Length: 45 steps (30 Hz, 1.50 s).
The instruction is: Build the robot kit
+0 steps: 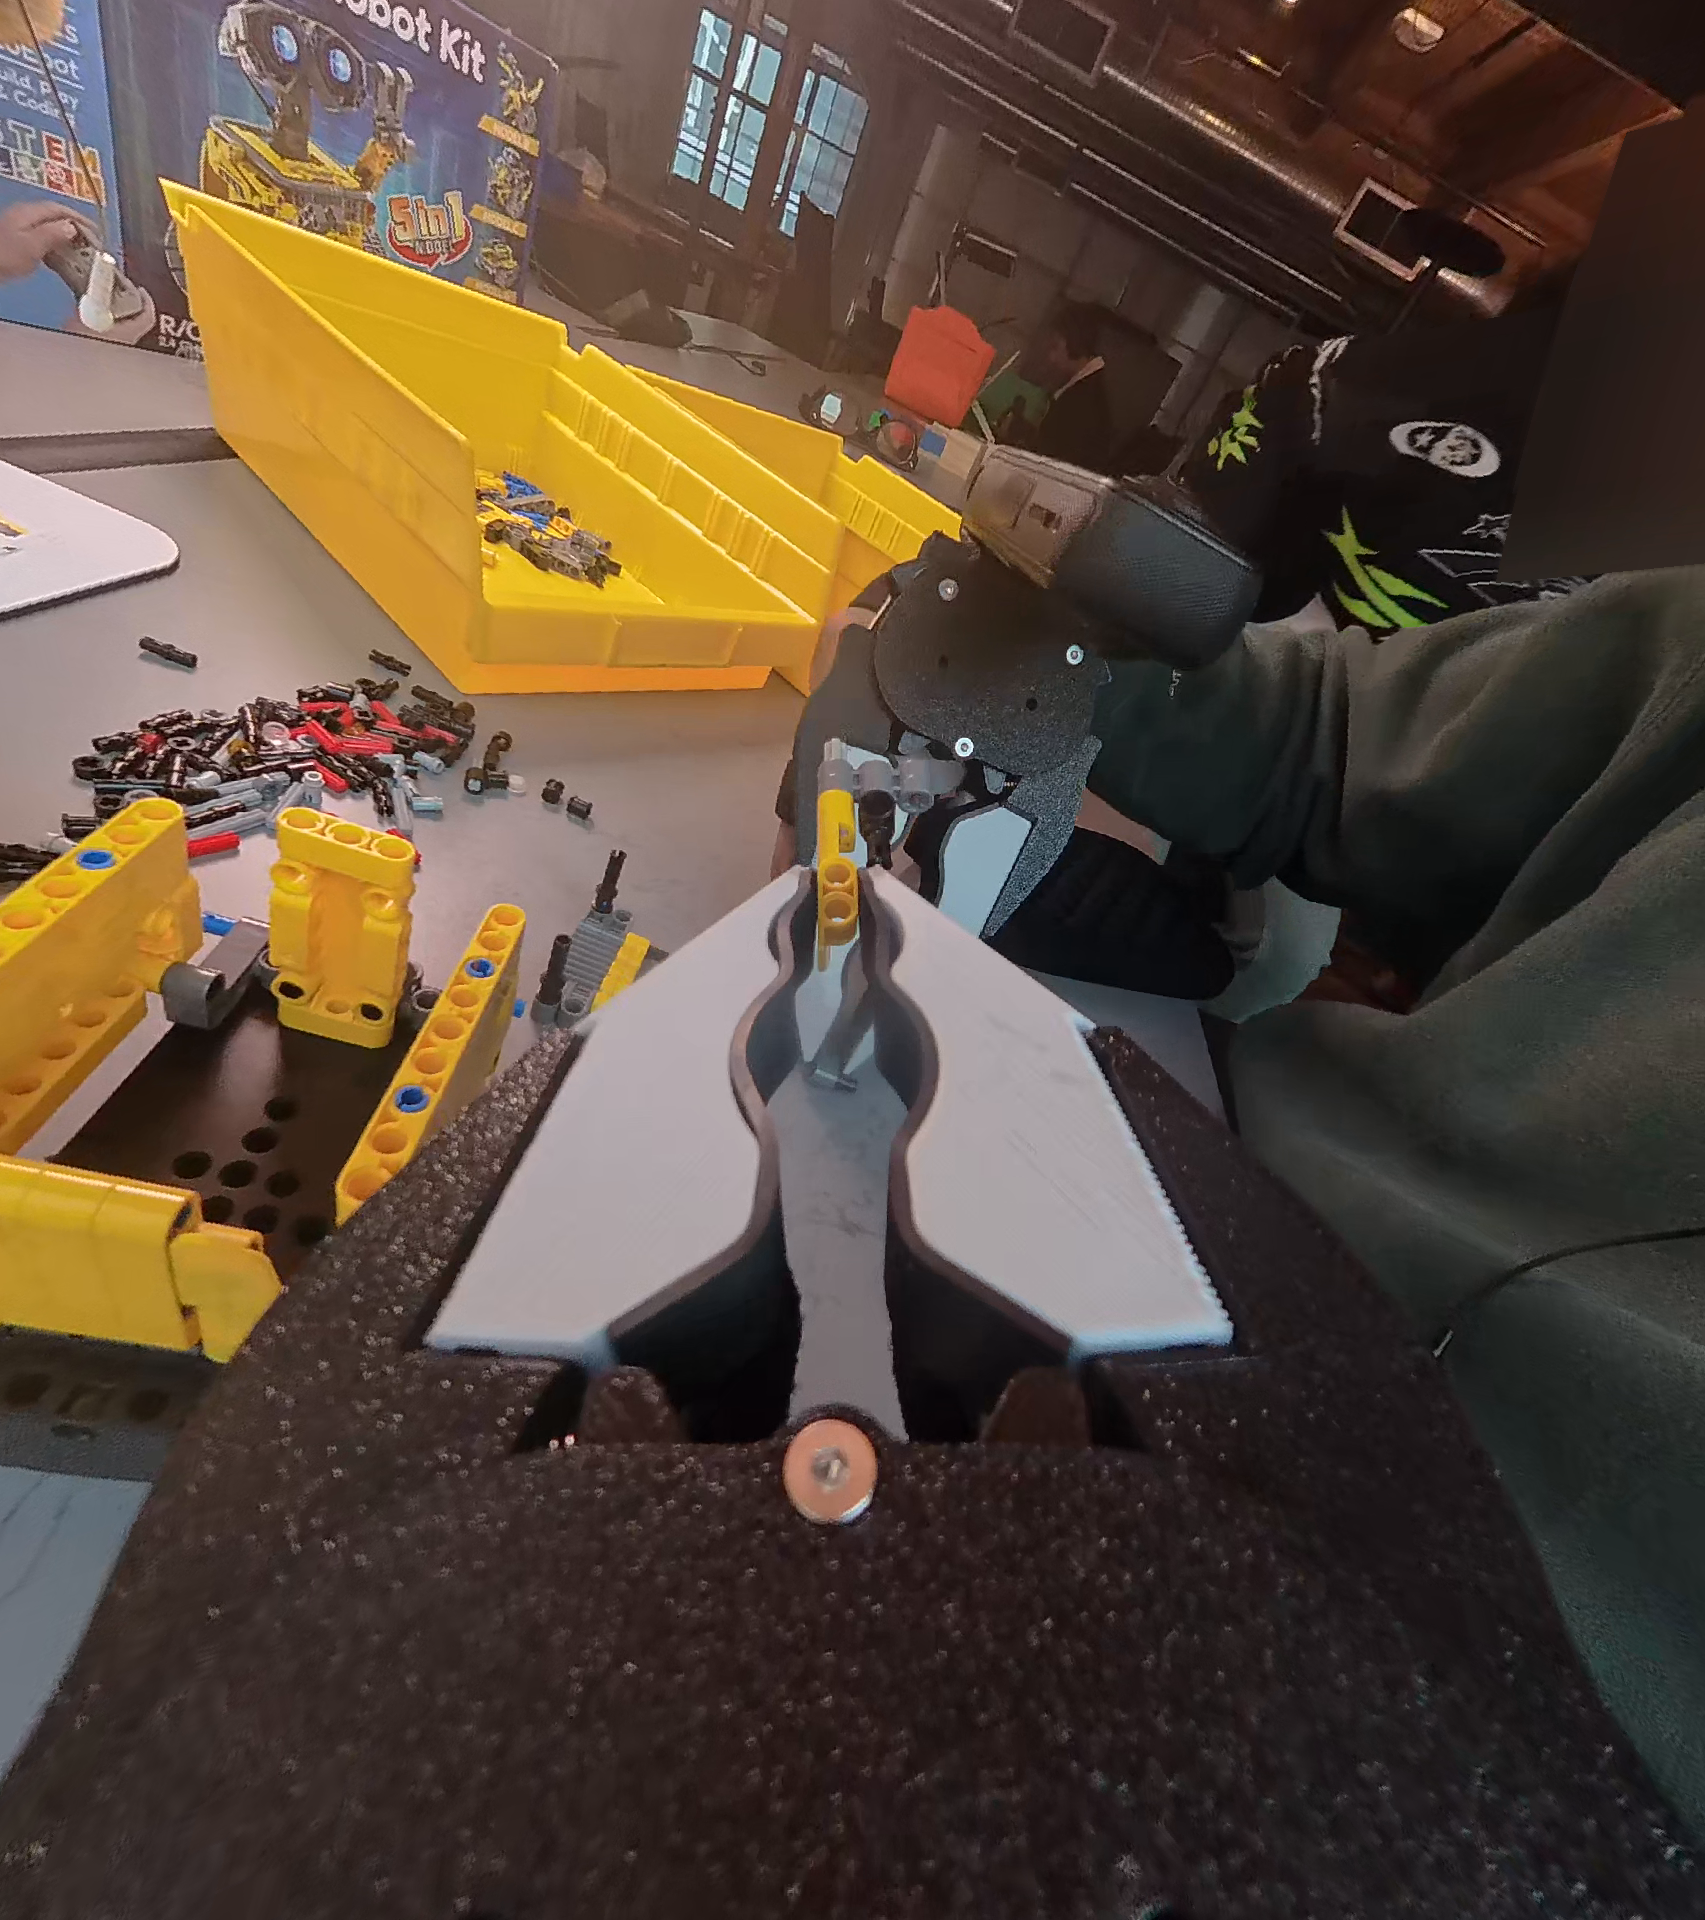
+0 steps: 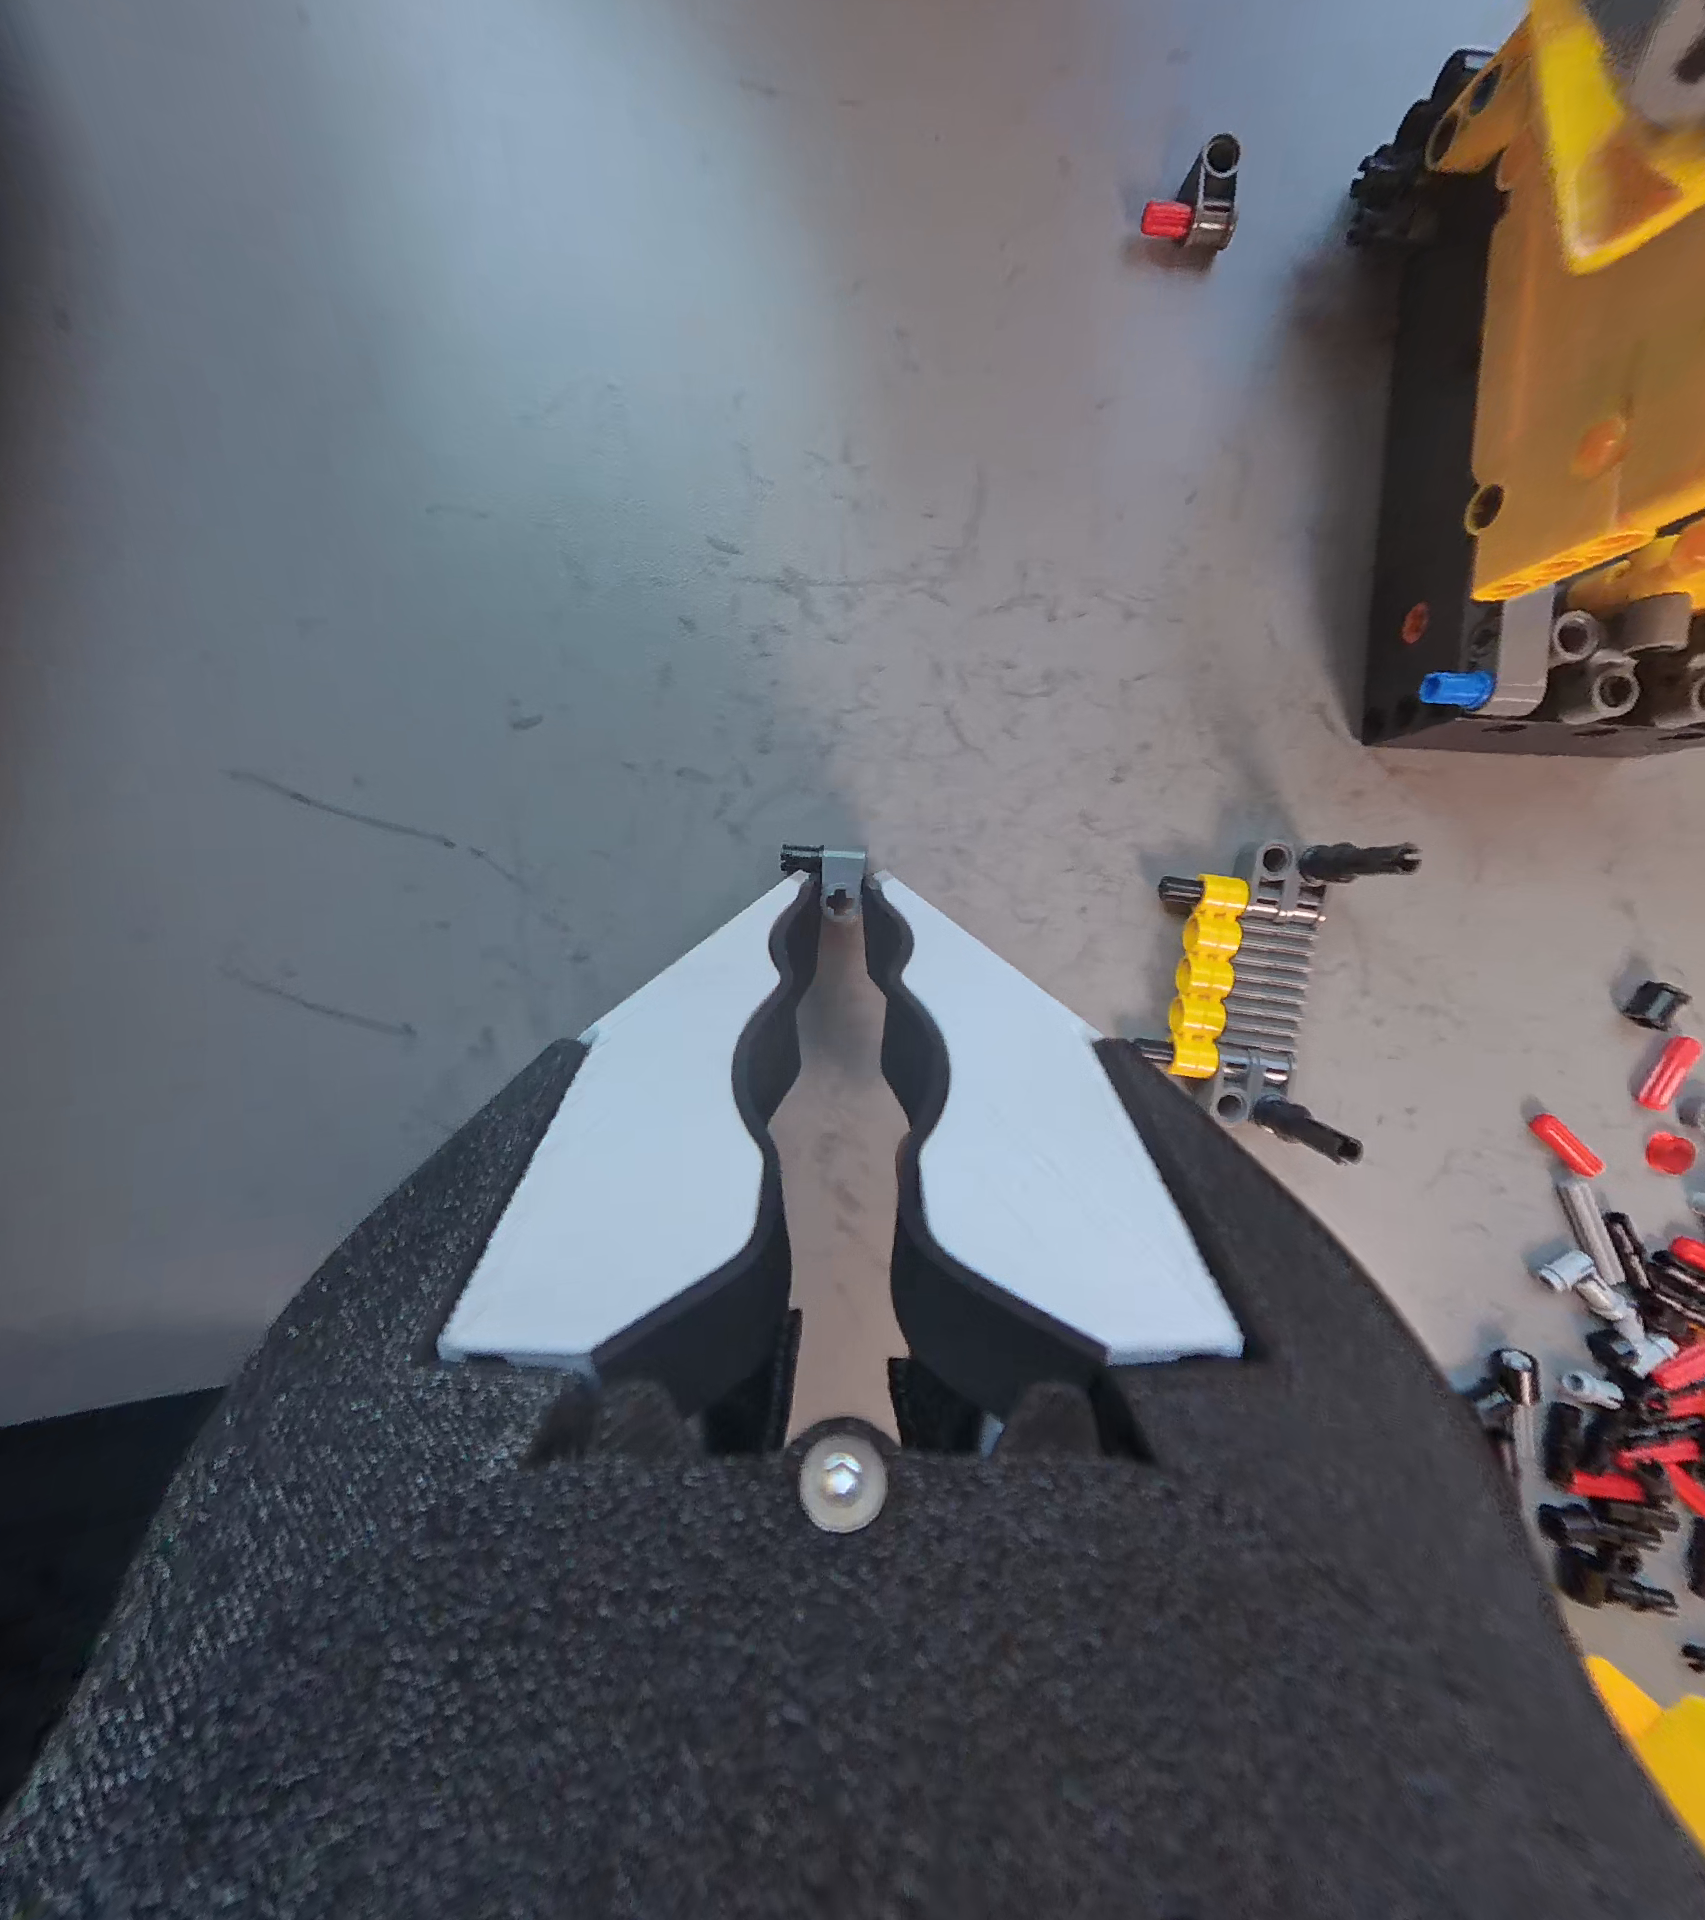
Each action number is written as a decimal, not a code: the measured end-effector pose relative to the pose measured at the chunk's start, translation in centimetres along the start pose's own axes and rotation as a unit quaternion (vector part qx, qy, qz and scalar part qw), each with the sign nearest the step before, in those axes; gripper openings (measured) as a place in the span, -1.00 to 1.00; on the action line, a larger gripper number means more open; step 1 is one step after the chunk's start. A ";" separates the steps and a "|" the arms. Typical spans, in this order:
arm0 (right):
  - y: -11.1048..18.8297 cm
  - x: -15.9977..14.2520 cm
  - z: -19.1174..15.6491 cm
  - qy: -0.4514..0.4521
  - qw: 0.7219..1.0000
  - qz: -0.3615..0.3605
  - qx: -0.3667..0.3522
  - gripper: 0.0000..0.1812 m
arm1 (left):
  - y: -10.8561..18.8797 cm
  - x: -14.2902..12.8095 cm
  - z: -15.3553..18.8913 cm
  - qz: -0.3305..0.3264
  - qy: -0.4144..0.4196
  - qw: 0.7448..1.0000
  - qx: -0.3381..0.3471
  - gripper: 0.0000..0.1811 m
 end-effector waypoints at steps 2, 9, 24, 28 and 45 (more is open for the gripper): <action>-0.1 0.1 0.1 0.011 1.000 -0.006 0.006 -0.92 | 0.0 0.0 -0.1 -0.001 0.002 1.000 0.000 -0.93; -0.1 0.2 0.3 0.027 0.999 -0.008 0.015 -0.89 | -0.2 -0.3 -0.2 -0.011 0.006 1.000 0.002 -0.93; 1.2 -1.2 -2.5 -0.107 0.994 0.029 -0.024 -0.88 | -0.9 -1.1 -0.5 -0.074 -0.014 0.996 0.048 -0.93; 0.5 -1.3 -2.4 -0.141 0.989 0.037 -0.034 -0.81 | -1.4 -1.8 -0.7 -0.119 -0.031 0.990 0.067 -0.93; -0.1 -1.0 -1.3 -0.155 0.985 0.056 -0.052 -0.83 | -1.8 -2.2 -0.6 -0.140 -0.039 0.987 0.068 -0.93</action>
Point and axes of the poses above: each gripper's, where its closed fingertips meet, y back along the fingers, x out of its top, z = x × y across the jaws, the point moved 10 cm from there along y, back along the fingers, and after that the axes turned 7 degrees about y, right-handed, at the moved point
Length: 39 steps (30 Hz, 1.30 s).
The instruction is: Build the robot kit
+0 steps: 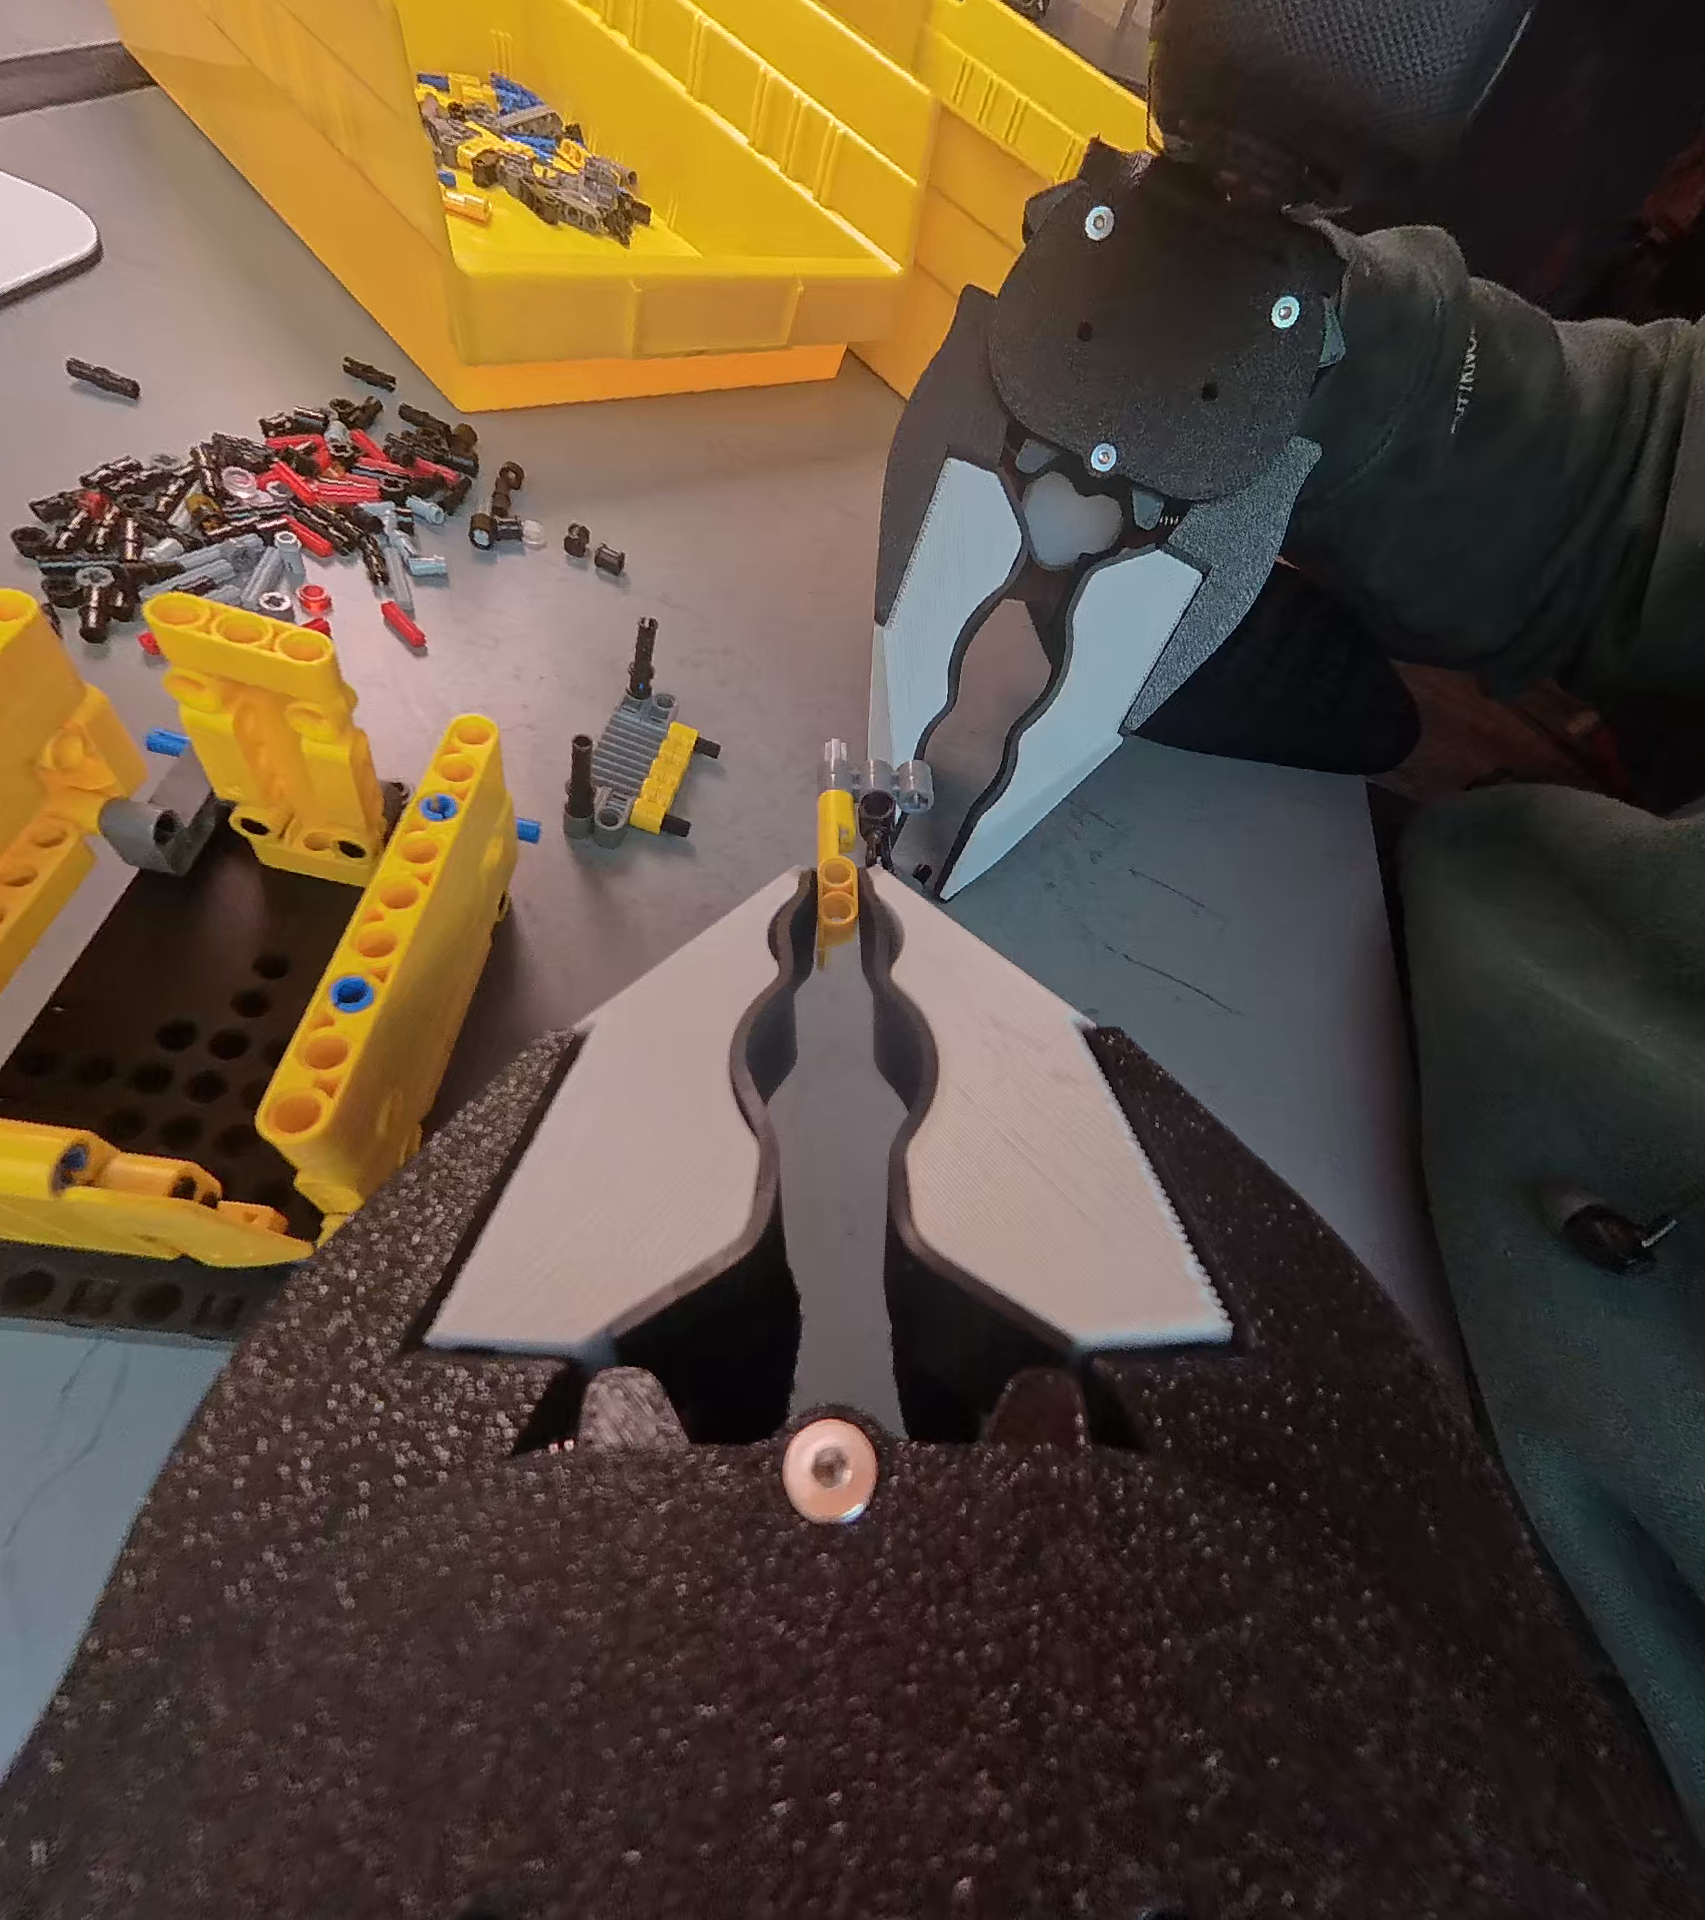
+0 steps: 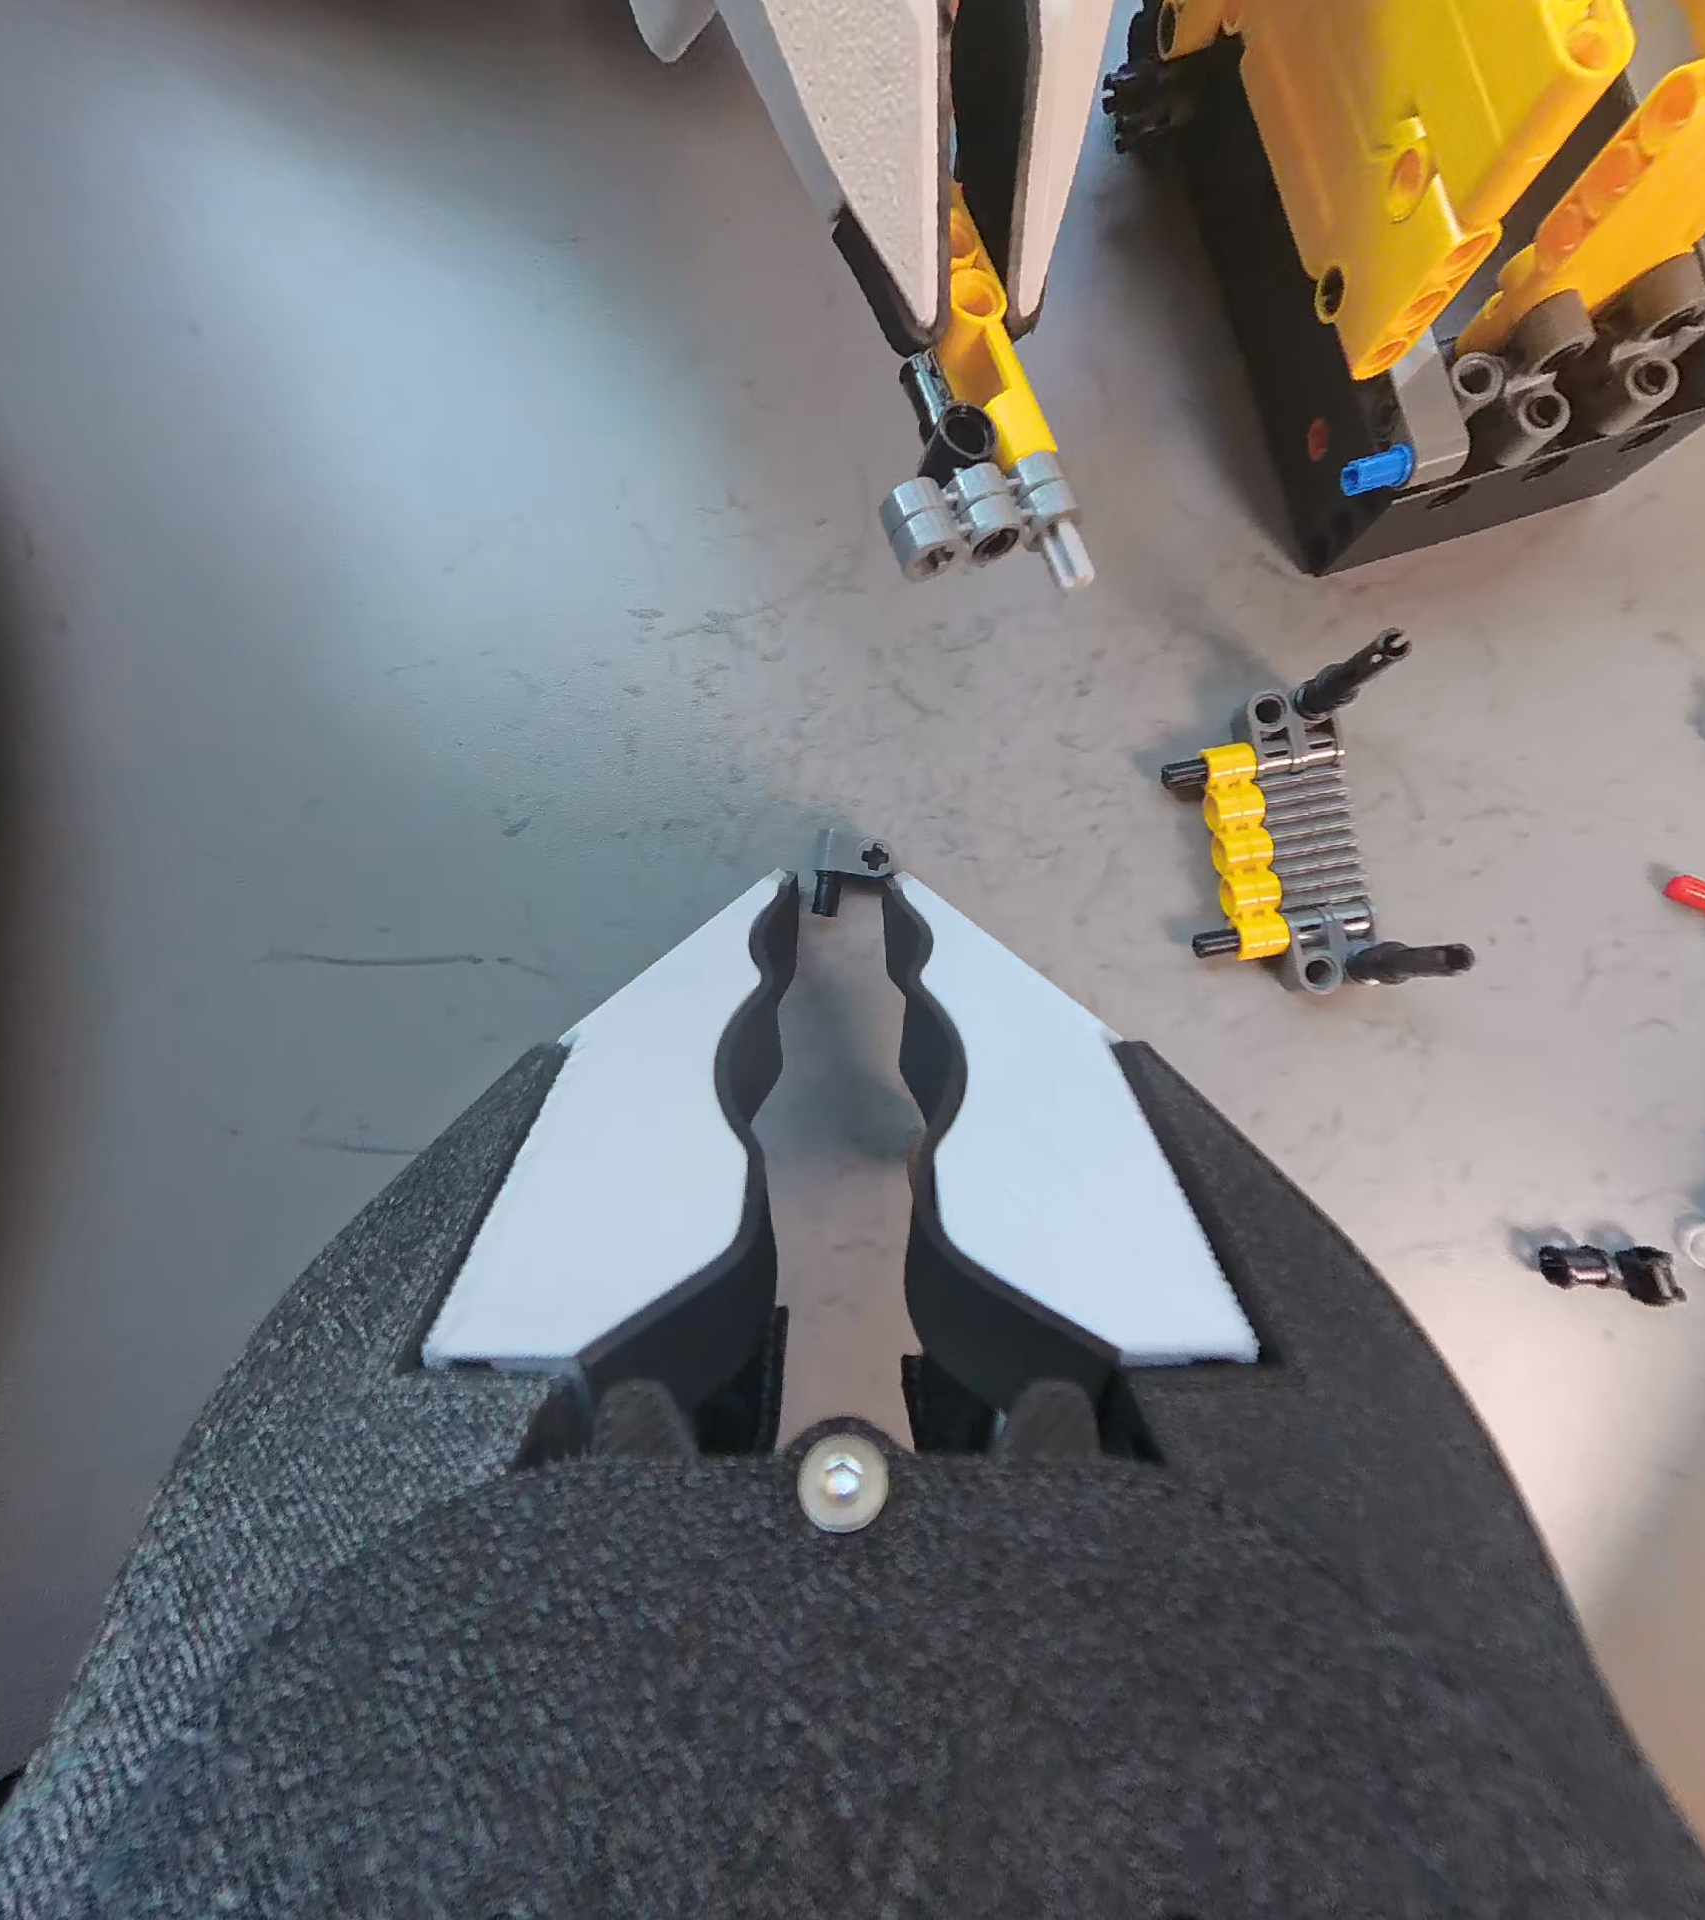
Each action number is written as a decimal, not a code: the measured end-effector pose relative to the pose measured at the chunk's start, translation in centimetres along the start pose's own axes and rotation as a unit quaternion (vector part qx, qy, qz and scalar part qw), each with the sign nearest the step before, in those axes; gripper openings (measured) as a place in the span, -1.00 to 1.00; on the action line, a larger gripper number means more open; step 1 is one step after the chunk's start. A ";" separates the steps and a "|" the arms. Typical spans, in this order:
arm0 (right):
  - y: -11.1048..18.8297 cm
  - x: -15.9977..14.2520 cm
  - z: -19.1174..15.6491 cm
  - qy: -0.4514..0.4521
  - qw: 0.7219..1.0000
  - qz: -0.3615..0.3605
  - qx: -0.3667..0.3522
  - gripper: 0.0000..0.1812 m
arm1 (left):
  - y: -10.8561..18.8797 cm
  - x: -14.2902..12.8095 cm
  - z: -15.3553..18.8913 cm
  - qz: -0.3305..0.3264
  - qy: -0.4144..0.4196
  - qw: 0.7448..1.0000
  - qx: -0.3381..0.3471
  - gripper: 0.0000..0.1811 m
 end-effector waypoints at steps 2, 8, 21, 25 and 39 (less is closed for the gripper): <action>0.0 -0.1 0.0 -0.003 1.000 0.002 -0.004 -0.84 | 0.0 0.0 0.0 0.001 0.001 1.000 -0.001 -0.93; 0.2 0.0 0.1 -0.016 1.000 0.016 -0.014 -0.80 | 0.0 0.0 0.1 0.002 0.000 1.000 -0.002 -0.93; 0.5 1.0 -0.6 0.171 0.972 0.006 -0.163 -0.85 | 0.1 0.1 0.1 0.004 0.001 1.000 -0.002 -0.93; -0.4 0.3 -1.8 0.283 0.932 -0.026 -0.226 -0.85 | 0.1 0.1 0.1 0.004 0.001 1.000 -0.001 -0.93; 0.9 -0.2 -1.1 0.109 0.985 0.044 -0.126 -0.82 | 0.0 0.0 0.0 0.002 0.001 1.000 0.003 -0.93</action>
Point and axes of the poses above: each gripper's, where its closed fingertips meet, y back along the fingers, x out of its top, z = x × y across the jaws, the point moved 10 cm from there along y, back along the fingers, and after that the axes turned 7 degrees about y, right-handed, at the moved point
